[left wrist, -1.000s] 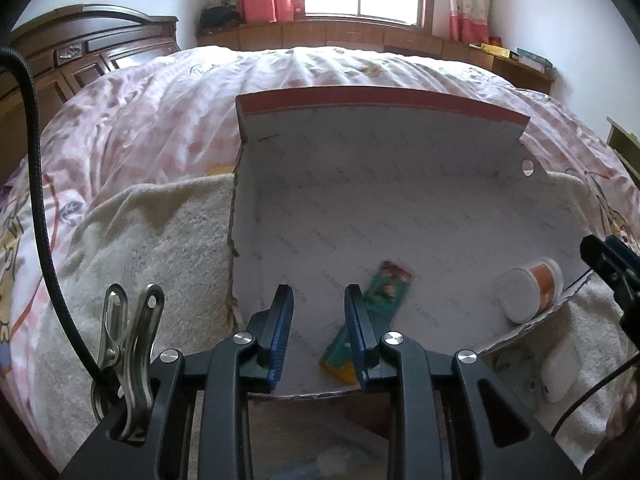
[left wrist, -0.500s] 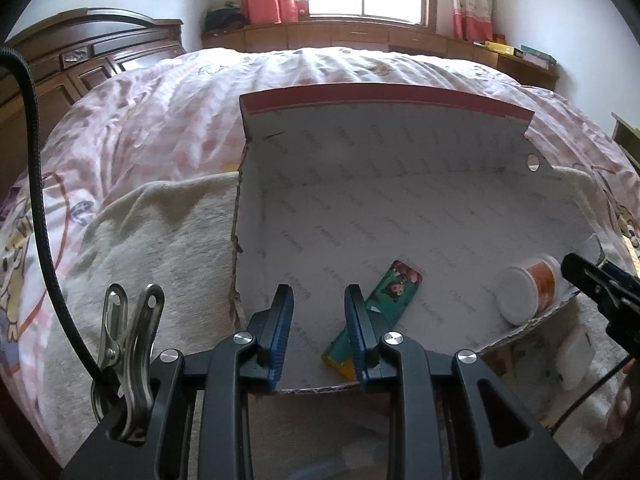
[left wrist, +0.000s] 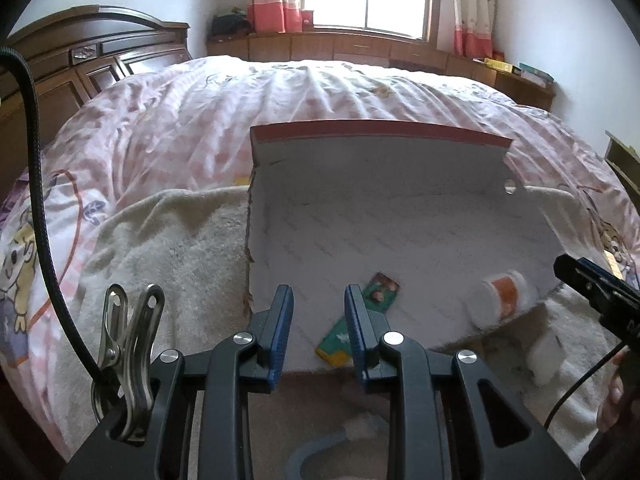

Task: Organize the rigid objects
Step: 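Move the right gripper back to the white charger plug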

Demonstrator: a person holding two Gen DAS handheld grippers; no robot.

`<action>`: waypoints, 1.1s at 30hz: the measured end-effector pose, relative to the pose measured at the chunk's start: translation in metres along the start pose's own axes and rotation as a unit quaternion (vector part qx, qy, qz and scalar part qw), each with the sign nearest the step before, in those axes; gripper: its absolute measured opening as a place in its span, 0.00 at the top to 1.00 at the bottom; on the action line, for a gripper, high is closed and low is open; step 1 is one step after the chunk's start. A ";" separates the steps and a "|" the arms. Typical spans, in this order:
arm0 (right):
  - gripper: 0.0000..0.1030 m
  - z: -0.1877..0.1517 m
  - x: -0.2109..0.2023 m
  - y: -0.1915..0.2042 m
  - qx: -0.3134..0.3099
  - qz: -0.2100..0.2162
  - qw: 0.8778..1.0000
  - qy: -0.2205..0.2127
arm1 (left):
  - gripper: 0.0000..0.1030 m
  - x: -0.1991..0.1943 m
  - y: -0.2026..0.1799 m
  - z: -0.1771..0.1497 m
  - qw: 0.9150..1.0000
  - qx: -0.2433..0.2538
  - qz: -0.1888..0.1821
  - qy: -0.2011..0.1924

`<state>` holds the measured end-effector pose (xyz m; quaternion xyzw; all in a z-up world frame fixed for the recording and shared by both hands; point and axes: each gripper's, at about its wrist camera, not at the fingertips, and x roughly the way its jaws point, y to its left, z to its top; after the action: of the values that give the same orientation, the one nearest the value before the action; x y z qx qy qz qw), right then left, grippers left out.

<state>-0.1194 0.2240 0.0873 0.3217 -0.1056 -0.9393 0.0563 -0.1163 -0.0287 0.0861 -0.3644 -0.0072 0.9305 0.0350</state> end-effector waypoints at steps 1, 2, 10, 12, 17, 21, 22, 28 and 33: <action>0.28 0.000 -0.004 0.000 -0.001 0.003 1.000 0.001 | 0.73 -0.003 -0.001 -0.001 1.000 0.001 -0.003 0.001; 0.28 -0.002 -0.007 0.001 -0.003 0.004 1.000 0.002 | 0.73 -0.006 -0.003 -0.003 1.000 0.003 -0.006 0.001; 0.28 -0.033 -0.032 0.009 -0.037 0.010 0.999 0.028 | 0.73 -0.032 -0.004 -0.028 1.000 0.000 -0.018 0.007; 0.28 -0.043 -0.040 0.013 -0.047 0.010 0.998 0.032 | 0.73 -0.037 -0.002 -0.034 1.000 -0.001 -0.020 0.008; 0.28 -0.068 -0.059 0.021 -0.065 0.012 0.997 0.042 | 0.73 -0.049 0.000 -0.054 0.999 0.001 -0.027 0.020; 0.28 -0.085 -0.069 0.026 -0.077 0.011 0.996 0.050 | 0.73 -0.054 0.001 -0.070 0.999 0.002 -0.032 0.030; 0.28 -0.090 -0.071 0.027 -0.080 0.012 0.995 0.054 | 0.73 -0.055 0.002 -0.075 0.999 0.000 -0.035 0.034; 0.28 -0.109 -0.074 0.031 -0.081 0.015 0.994 0.071 | 0.73 -0.054 0.005 -0.094 0.998 -0.004 -0.042 0.054; 0.28 -0.122 -0.078 0.031 -0.082 0.016 0.993 0.083 | 0.73 -0.053 0.006 -0.105 0.997 -0.010 -0.040 0.061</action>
<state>0.0180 0.1880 0.0462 0.3912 -0.0286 -0.9137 0.1062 -0.0069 -0.0393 0.0447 -0.4205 -0.0289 0.9042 0.0692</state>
